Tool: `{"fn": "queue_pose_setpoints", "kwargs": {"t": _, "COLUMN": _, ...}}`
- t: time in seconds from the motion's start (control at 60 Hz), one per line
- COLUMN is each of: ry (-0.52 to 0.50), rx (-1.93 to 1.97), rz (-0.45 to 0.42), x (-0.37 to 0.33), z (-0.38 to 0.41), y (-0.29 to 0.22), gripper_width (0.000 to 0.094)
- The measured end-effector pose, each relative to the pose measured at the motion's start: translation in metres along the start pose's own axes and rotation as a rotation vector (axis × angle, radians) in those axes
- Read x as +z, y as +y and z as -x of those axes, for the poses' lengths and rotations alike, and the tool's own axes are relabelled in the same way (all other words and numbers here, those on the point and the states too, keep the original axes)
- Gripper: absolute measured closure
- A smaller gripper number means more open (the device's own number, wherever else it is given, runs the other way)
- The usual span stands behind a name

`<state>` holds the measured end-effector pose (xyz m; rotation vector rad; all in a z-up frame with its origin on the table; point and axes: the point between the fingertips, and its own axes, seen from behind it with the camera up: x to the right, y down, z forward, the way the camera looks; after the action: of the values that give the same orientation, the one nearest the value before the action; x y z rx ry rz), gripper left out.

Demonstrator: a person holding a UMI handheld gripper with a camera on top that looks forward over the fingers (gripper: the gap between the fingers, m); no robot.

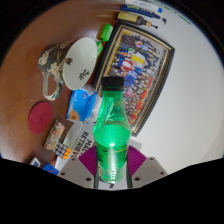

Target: Pour water

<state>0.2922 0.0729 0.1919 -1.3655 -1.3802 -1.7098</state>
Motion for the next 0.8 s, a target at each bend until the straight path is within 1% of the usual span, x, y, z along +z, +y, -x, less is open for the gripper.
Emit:
{"fn": "queue_pose_setpoints", "kwargs": {"t": 0.2, "ry": 0.049, "rx": -0.157, "rz": 0.008, "x": 0.002, "z": -0.008, "y": -0.009, "gripper_width": 0.0566}}
{"fn": "queue_pose_setpoints", "kwargs": {"t": 0.417, "ry": 0.031, "rx": -0.137, "rz": -0.014, "x": 0.001, "z": -0.005, "y": -0.016, "gripper_width": 0.0563}}
{"fn": "queue_pose_setpoints", "kwargs": {"t": 0.567, "ry": -0.003, "rx": 0.140, "rz": -0.020, "x": -0.008, "z": -0.016, "y": -0.008, "gripper_width": 0.0563}}
{"fn": "queue_pose_setpoints", "kwargs": {"t": 0.7, "ry": -0.040, "rx": 0.493, "rz": -0.055, "x": -0.018, "z": -0.040, "y": -0.005, "gripper_width": 0.0566}}
{"fn": "queue_pose_setpoints", "kwargs": {"t": 0.8, "ry": -0.036, "rx": 0.767, "rz": -0.075, "x": -0.028, "z": -0.059, "y": -0.001, "gripper_width": 0.0564}}
